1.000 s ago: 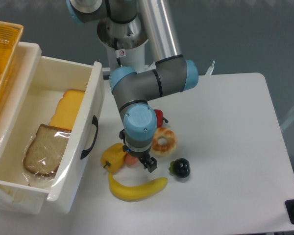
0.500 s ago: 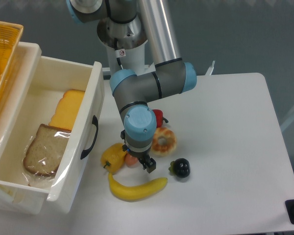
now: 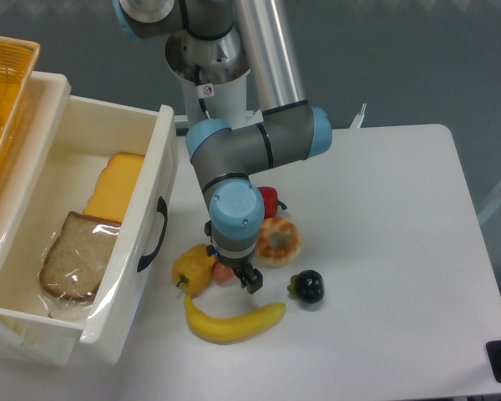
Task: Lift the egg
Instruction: 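Close the gripper fingers around the egg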
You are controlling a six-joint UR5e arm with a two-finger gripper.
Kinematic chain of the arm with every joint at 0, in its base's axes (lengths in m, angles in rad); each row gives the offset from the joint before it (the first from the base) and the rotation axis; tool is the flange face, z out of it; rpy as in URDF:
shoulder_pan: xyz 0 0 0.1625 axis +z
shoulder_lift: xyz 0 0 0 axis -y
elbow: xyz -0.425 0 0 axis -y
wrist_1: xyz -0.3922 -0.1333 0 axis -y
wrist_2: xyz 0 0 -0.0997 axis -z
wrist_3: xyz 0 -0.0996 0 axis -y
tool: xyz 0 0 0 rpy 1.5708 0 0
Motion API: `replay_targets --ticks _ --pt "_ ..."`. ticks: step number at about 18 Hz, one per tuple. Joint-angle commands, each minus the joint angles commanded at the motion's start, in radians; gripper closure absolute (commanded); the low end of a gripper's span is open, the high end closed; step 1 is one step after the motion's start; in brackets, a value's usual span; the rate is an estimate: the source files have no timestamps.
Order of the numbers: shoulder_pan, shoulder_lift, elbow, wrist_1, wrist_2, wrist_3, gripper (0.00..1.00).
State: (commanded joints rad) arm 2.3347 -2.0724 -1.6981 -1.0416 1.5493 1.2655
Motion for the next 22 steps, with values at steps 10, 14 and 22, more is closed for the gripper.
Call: replay_targets --ticks 10,14,22 --pt "-0.003 -0.014 0.012 0.005 0.005 -0.002 0.1" --pt "-0.003 -0.031 0.034 0.005 0.005 -0.006 0.1" --pt "-0.002 -0.044 0.061 0.006 0.003 -0.005 0.1"
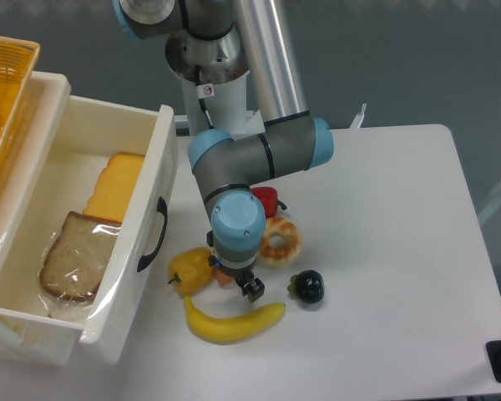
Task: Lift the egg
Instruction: 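Close the gripper fingers around the egg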
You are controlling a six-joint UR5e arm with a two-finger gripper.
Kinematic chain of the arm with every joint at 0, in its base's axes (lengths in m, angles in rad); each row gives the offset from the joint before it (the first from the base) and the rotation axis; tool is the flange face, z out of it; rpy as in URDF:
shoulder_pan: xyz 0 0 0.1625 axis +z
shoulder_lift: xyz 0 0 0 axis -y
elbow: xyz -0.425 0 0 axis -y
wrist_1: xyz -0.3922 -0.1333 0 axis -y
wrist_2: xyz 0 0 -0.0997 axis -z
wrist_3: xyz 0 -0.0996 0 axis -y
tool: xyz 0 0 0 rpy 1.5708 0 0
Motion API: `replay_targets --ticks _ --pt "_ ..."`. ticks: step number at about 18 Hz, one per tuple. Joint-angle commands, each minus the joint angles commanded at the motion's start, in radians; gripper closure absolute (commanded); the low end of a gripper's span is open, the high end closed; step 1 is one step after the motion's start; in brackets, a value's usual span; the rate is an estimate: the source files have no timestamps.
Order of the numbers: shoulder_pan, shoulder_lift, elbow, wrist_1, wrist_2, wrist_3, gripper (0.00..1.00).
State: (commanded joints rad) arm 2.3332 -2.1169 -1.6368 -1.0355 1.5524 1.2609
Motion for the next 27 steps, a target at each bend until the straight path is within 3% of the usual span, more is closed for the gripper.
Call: replay_targets --ticks 12,15,18,25,27 --pt "0.002 0.002 -0.02 0.0 0.002 0.002 0.11" --pt "0.002 0.002 -0.02 -0.002 0.002 -0.002 0.32" --pt "0.002 0.002 -0.018 0.0 0.002 -0.003 0.41" --pt "0.006 0.002 -0.015 -0.002 0.002 -0.005 0.72" --pt "0.008 0.003 -0.014 -0.002 0.002 -0.005 0.76"
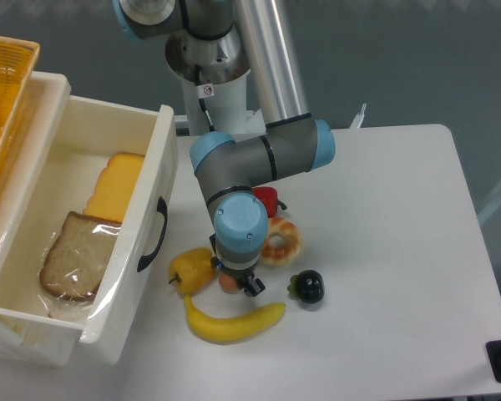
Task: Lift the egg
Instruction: 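Close the gripper fingers around the egg, then lift the held egg and carry it toward the dark eggplant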
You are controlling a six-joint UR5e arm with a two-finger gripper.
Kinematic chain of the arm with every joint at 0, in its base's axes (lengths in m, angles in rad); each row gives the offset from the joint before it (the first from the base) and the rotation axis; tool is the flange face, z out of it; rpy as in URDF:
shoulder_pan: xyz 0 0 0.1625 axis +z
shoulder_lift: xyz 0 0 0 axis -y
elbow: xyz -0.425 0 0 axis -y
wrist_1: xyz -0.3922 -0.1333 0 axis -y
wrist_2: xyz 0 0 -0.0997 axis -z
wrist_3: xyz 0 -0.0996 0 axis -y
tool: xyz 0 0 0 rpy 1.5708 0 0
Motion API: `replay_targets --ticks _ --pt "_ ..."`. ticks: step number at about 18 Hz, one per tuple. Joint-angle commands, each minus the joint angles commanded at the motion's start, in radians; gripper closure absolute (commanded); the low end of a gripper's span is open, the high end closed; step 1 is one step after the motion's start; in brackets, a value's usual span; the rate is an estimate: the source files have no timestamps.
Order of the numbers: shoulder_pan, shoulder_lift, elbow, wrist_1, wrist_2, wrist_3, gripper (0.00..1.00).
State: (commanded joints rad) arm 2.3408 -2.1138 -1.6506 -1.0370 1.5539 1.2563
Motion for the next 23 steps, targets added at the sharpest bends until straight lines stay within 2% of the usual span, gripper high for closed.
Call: replay_targets --ticks 7,11,13,21,23 --pt "0.015 0.009 0.028 -0.002 -0.008 0.011 0.79" --pt "0.046 0.014 0.064 -0.005 -0.081 0.012 0.79" --pt "0.066 0.046 0.077 -0.006 -0.116 0.021 0.79" --pt "0.12 0.123 0.078 -0.037 -0.135 0.271 0.79" --pt "0.136 0.135 0.078 -0.046 -0.19 0.313 0.79"
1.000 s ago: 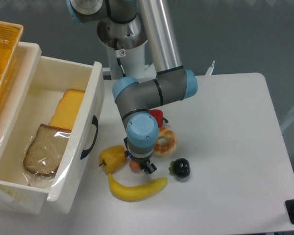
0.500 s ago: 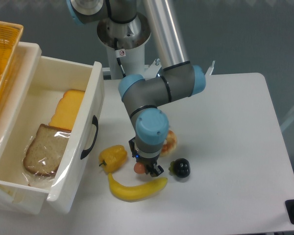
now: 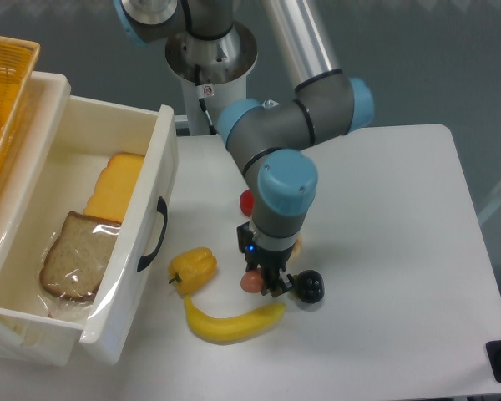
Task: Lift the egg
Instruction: 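Lift the held egg and carry it toward the dark eggplant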
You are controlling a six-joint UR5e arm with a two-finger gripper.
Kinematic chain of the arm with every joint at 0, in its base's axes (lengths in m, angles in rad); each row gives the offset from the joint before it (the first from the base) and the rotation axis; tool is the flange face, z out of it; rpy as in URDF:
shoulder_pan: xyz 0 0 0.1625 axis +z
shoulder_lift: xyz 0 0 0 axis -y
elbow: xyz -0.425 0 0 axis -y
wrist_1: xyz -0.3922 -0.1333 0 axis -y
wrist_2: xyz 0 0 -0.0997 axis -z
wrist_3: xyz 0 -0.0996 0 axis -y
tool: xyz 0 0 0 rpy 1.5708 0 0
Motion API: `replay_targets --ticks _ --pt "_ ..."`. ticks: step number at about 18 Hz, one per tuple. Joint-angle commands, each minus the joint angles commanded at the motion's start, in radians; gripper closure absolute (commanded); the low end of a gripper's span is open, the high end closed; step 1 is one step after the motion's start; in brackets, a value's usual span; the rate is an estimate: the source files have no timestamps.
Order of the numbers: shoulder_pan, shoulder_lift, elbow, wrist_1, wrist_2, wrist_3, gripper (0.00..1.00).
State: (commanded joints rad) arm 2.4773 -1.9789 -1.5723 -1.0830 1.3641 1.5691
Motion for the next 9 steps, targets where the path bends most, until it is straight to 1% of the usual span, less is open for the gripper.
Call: replay_targets --ticks 1,2,4,5,7,9 --pt "0.008 0.002 0.003 -0.002 -0.038 0.002 0.79" --pt "0.014 0.003 0.003 -0.003 -0.051 0.003 0.79" --pt "0.031 0.021 -0.005 -0.006 -0.053 0.02 0.79" --pt "0.043 0.029 -0.008 -0.017 -0.053 0.034 0.79" --pt "0.048 0.037 -0.009 -0.038 -0.051 0.052 0.79" --pt "0.055 0.037 -0.009 -0.041 -0.049 0.058 0.79"
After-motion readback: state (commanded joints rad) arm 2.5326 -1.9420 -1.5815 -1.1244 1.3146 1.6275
